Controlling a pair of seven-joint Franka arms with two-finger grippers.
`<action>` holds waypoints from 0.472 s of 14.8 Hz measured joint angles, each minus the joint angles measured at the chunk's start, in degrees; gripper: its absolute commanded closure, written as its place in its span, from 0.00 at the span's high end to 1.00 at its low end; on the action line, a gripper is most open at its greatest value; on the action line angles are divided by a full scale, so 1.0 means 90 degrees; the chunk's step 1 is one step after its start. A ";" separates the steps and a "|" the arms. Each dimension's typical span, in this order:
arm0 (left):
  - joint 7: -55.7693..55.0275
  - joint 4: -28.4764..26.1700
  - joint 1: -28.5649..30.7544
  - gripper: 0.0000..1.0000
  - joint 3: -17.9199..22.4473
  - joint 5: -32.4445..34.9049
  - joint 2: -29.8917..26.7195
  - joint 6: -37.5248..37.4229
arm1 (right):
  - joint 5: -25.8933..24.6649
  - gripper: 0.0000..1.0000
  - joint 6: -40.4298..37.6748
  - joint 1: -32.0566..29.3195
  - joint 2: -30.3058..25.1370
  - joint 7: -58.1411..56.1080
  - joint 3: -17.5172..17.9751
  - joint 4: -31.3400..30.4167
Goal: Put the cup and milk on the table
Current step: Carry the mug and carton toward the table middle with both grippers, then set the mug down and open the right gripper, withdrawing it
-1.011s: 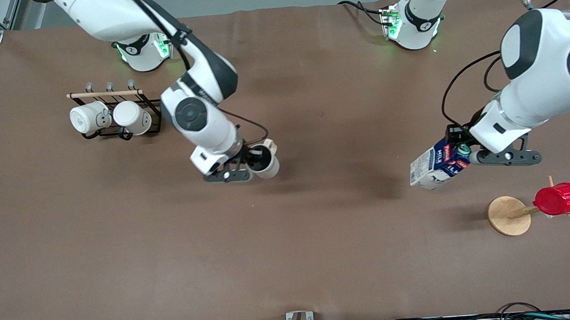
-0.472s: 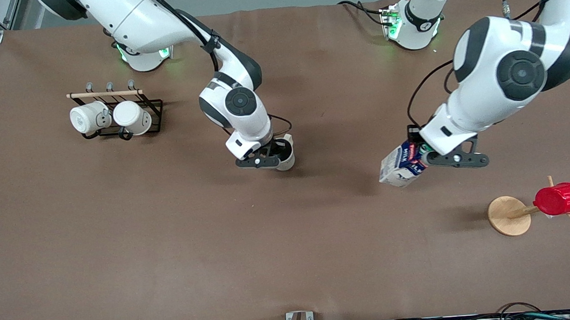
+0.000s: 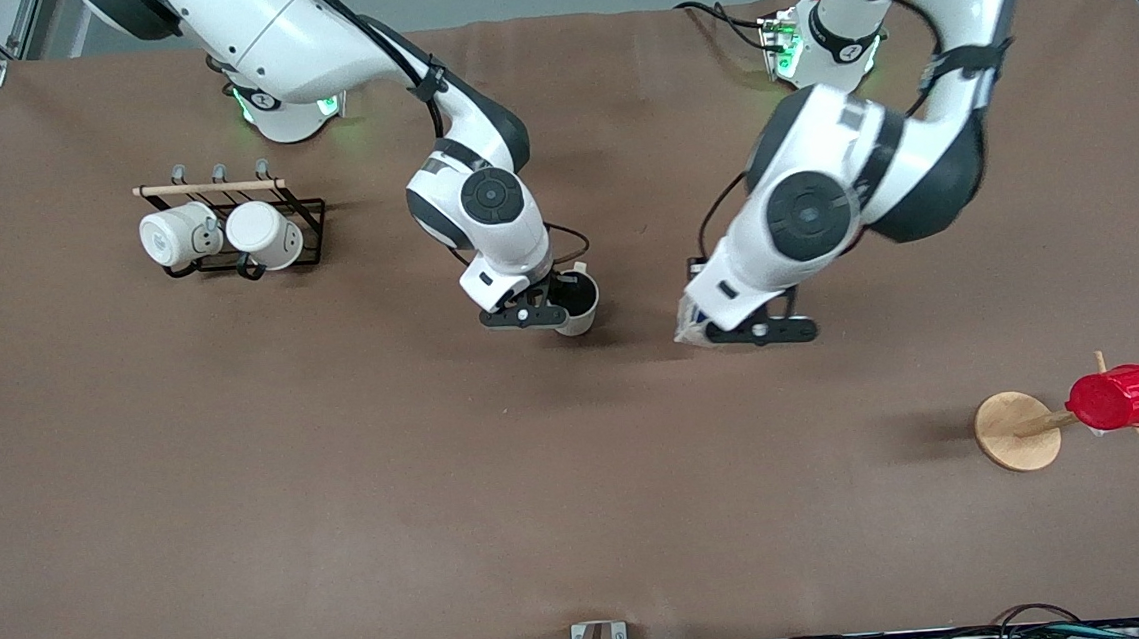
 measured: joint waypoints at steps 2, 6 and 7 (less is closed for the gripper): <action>-0.0314 0.0271 -0.0231 0.01 0.0000 0.0000 0.0373 -0.0002 | -0.0009 1.00 -0.0253 -0.0043 -0.0084 0.0143 0.0059 0.0101; -0.0777 0.0563 -0.0580 0.01 -0.0004 0.0000 0.0726 -0.0008 | -0.0052 1.00 -0.1377 -0.0789 -0.0990 -0.0078 0.0112 0.0275; -0.0856 0.0585 -0.0644 0.01 -0.0004 0.0000 0.0756 -0.0008 | -0.0051 1.00 -0.1663 -0.1093 -0.1273 -0.0328 0.0140 0.0277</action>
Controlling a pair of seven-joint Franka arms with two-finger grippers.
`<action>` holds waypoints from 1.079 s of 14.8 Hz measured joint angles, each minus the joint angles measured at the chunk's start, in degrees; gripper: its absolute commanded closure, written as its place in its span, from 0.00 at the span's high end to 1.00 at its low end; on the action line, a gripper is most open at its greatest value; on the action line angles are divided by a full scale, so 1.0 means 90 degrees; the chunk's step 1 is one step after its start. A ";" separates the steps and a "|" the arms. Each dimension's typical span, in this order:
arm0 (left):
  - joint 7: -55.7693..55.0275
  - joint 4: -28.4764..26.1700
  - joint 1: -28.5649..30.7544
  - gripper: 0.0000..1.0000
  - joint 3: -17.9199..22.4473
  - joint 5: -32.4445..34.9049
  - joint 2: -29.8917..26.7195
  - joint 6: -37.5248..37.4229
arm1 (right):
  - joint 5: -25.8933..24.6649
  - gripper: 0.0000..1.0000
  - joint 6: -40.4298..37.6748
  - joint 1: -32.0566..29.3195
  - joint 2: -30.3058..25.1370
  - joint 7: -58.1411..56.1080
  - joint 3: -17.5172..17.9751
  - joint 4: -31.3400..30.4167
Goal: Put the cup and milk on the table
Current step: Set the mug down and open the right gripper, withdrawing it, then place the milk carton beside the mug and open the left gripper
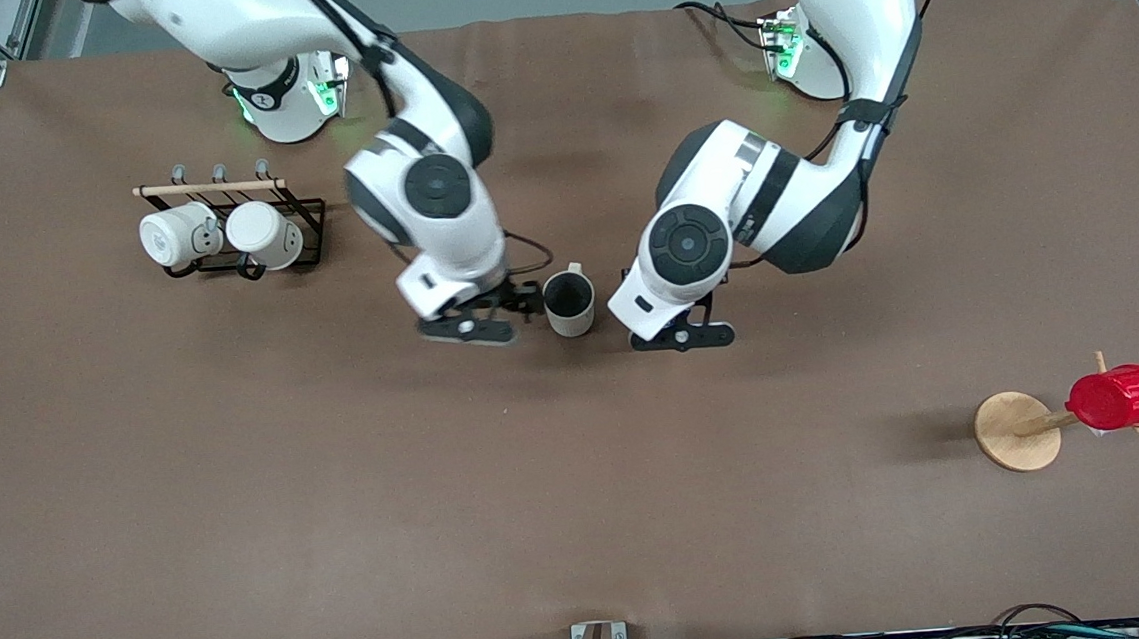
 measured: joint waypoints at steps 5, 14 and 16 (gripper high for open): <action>-0.0220 0.0069 -0.0141 0.01 0.0000 0.0000 0.0100 0.0192 | 0.0118 1.00 -0.0864 -0.1137 -0.0956 -0.1105 0.0000 -0.0003; -0.0263 0.0139 -0.0374 0.46 0.0001 0.0000 0.0269 0.0363 | 0.0960 1.00 -0.1864 -0.1320 -0.2187 -0.4163 -0.2264 -0.0003; -0.0263 0.0140 -0.0376 0.97 0.0002 0.0000 0.0269 0.0363 | 0.0974 1.00 -0.2019 -0.1322 -0.2395 -0.5073 -0.2781 0.0005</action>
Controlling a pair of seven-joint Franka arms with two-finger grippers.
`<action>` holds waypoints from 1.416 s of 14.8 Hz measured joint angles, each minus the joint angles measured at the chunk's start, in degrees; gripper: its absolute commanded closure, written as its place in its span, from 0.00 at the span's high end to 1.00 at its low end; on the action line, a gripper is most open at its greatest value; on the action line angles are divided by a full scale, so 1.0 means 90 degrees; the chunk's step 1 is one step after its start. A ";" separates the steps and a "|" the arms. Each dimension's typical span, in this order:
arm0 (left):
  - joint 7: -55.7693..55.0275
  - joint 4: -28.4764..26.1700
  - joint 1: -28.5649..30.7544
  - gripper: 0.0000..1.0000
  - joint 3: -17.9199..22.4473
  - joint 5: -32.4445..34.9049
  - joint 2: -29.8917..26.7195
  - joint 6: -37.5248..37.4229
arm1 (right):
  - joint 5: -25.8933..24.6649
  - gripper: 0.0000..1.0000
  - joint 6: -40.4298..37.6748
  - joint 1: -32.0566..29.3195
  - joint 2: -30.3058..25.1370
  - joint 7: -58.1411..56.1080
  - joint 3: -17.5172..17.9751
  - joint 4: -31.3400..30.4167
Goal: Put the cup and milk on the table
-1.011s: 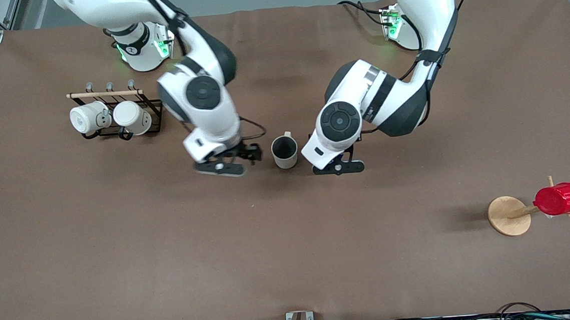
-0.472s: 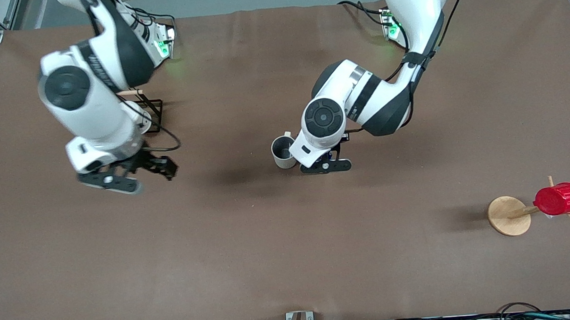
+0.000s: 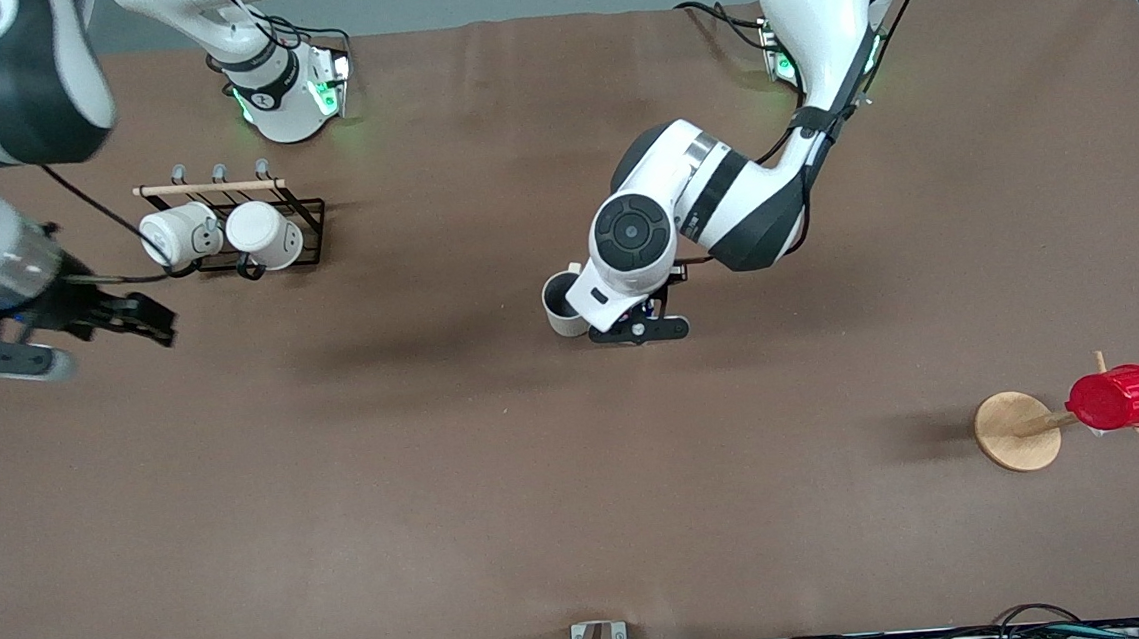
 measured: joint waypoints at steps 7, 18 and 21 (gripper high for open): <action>0.0001 0.0000 -0.0069 1.00 0.0009 0.0256 -0.0110 -0.0018 | 0.0297 1.00 -0.1011 -0.0063 -0.0184 -0.1614 -0.1043 0.0979; 0.0942 -0.0938 0.1364 1.00 0.0058 0.0285 -0.1881 -0.0117 | 0.0348 1.00 -0.1098 -0.0047 0.0048 -0.1634 -0.1000 0.1236; 0.1563 -0.1251 0.1944 1.00 0.0059 0.0284 -0.2455 -0.0117 | 0.0673 1.00 -0.1176 -0.0047 0.0049 -0.1634 -0.1000 0.1236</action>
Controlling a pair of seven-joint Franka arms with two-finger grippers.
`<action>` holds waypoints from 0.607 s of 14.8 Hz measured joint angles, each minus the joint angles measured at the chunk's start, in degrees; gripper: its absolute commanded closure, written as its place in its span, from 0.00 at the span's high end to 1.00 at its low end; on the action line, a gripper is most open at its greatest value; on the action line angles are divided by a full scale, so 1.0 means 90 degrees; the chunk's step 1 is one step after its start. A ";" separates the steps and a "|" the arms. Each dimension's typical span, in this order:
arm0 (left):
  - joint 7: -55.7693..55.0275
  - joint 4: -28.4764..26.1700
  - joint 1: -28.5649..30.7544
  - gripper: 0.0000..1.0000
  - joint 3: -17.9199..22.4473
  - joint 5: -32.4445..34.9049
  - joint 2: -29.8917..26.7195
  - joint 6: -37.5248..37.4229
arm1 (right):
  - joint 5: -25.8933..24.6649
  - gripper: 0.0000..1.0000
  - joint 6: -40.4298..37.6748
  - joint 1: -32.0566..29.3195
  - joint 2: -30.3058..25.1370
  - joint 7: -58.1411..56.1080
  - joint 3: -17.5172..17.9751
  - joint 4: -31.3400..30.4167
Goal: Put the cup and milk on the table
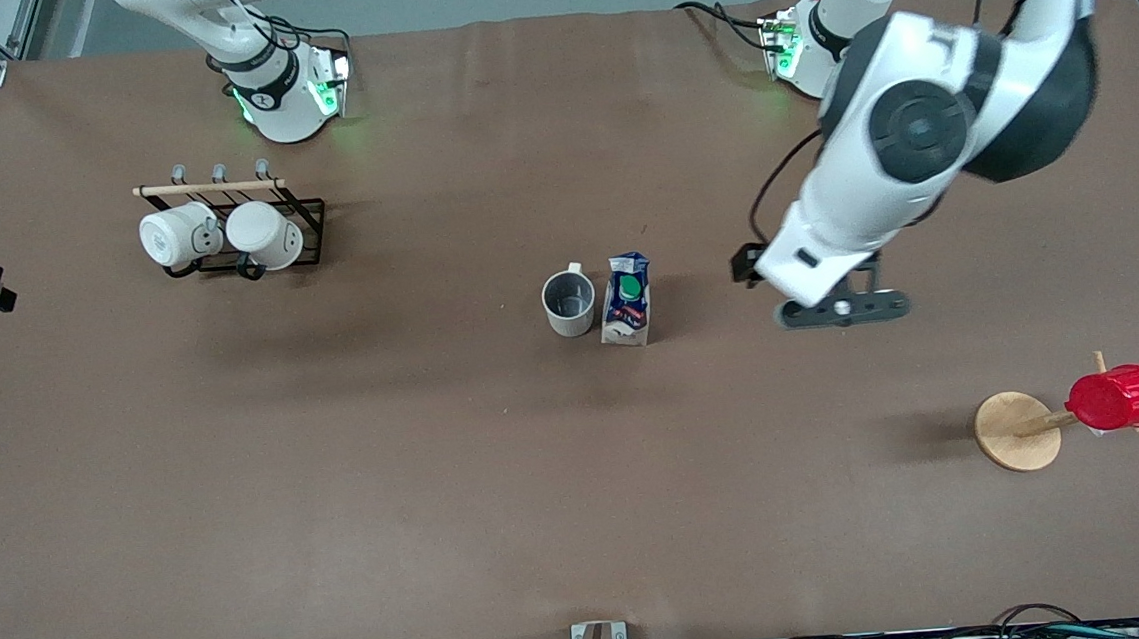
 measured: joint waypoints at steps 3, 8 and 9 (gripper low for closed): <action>0.0254 -0.0132 0.0409 1.00 -0.0004 -0.0001 -0.0355 0.0000 | 0.0037 1.00 -0.0139 -0.0001 0.0010 0.0000 -0.0005 -0.0004; 0.0482 -0.0150 0.0763 1.00 -0.0007 -0.0001 -0.0582 0.0004 | 0.0037 1.00 -0.0154 -0.0017 0.0014 0.0001 -0.0002 -0.0003; 0.0635 -0.0149 0.0842 1.00 -0.0009 -0.0001 -0.0636 0.0005 | 0.0037 1.00 -0.0155 -0.0060 0.0014 0.0001 0.0014 -0.0003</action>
